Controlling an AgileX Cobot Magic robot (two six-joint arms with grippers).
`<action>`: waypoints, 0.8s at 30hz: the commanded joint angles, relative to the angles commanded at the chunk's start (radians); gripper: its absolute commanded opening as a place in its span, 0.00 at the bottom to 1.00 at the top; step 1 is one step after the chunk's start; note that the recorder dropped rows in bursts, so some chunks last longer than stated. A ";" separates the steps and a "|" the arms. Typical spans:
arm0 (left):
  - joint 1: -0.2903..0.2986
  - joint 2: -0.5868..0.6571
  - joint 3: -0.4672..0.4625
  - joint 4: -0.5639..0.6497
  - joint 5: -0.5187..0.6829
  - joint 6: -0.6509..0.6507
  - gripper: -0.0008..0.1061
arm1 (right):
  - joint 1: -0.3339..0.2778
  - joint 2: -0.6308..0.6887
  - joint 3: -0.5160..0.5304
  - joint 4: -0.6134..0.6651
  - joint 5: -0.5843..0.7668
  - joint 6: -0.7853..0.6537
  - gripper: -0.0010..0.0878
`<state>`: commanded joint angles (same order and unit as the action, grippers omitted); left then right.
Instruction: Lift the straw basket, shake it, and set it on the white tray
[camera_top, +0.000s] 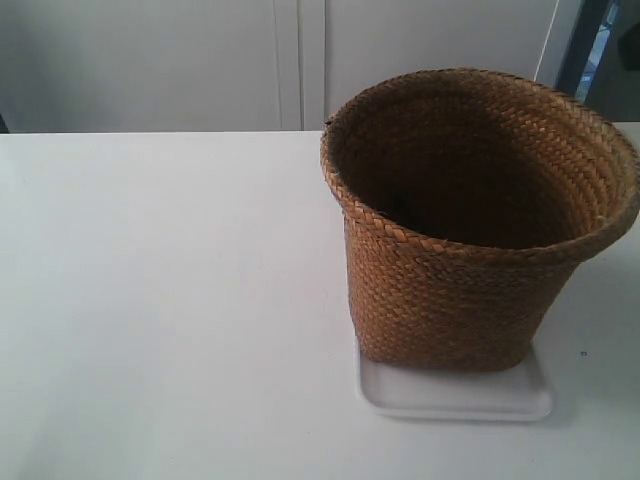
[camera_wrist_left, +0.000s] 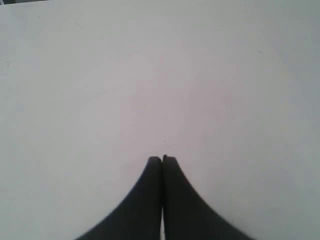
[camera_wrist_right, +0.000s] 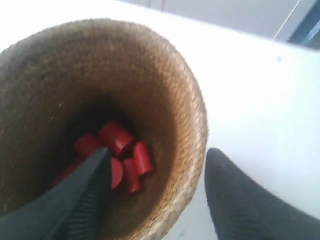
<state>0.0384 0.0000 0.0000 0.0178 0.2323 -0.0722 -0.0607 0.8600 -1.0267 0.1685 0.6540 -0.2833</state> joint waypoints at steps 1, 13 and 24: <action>0.000 0.000 0.000 0.000 0.000 0.000 0.01 | 0.000 -0.119 0.134 0.006 -0.108 0.009 0.60; 0.000 0.000 0.000 0.000 0.000 0.002 0.01 | 0.000 -0.440 0.729 0.008 -0.526 0.018 0.60; 0.000 0.000 0.000 0.000 0.000 0.002 0.01 | 0.000 -0.600 0.908 -0.146 -0.571 0.106 0.60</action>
<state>0.0384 0.0000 0.0000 0.0178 0.2323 -0.0701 -0.0607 0.2603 -0.1189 0.0229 0.0828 -0.1772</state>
